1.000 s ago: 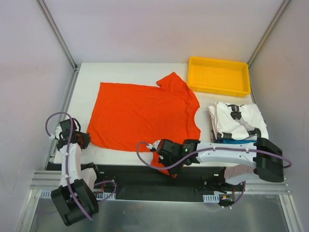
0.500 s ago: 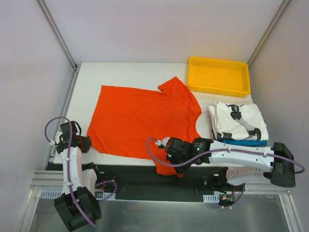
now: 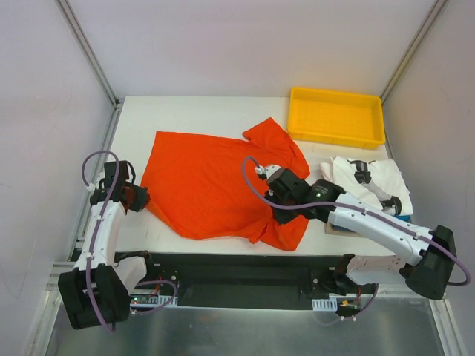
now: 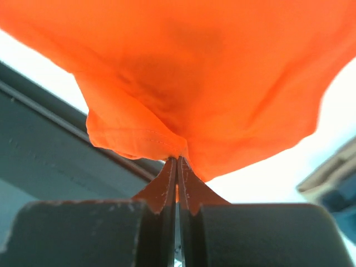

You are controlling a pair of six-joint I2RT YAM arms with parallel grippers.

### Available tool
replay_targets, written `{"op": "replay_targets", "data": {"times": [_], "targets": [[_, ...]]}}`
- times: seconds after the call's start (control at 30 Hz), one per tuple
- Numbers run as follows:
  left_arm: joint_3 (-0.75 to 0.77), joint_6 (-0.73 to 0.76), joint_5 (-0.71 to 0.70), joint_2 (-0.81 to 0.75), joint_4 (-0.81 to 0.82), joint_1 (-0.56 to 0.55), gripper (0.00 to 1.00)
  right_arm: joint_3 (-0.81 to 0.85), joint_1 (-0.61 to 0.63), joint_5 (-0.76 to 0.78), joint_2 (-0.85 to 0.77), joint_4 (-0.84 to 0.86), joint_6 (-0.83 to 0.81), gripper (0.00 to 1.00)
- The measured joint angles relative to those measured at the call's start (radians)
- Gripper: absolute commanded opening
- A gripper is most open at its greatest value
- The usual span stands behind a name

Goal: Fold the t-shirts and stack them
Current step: Fold the flattened tshirt in 1/3 of the way

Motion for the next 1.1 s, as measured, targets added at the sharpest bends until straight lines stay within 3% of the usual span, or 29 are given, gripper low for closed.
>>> {"op": "replay_targets", "data": {"times": [0.6,0.87,0.93,0.97,1.0,1.03,1.07,1.1], "targets": [[0.265,-0.037,-0.071,0.409,0.051,-0.001,0.0,0.257,-0.323,0.115,0.321,0.031,-0.18,0.02],[0.309,-0.037,-0.076,0.499,0.069,-0.001,0.0,0.382,-0.375,0.098,0.46,0.045,-0.288,0.08],[0.321,-0.036,-0.081,0.513,0.072,-0.001,0.12,0.415,-0.383,0.09,0.501,0.047,-0.331,0.09],[0.328,-0.034,-0.085,0.521,0.073,-0.001,0.39,0.434,-0.386,0.087,0.525,0.047,-0.355,0.09],[0.335,-0.029,-0.089,0.529,0.074,-0.001,0.54,0.456,-0.392,0.084,0.552,0.047,-0.379,0.15],[0.342,-0.018,-0.09,0.538,0.074,-0.001,0.68,0.472,-0.395,0.083,0.574,0.047,-0.394,0.27],[0.349,-0.016,-0.09,0.546,0.075,-0.001,0.77,0.497,-0.4,0.084,0.602,0.043,-0.409,0.47],[0.356,-0.009,-0.09,0.554,0.076,-0.001,0.98,0.527,-0.406,0.085,0.633,0.037,-0.418,0.68]]}}
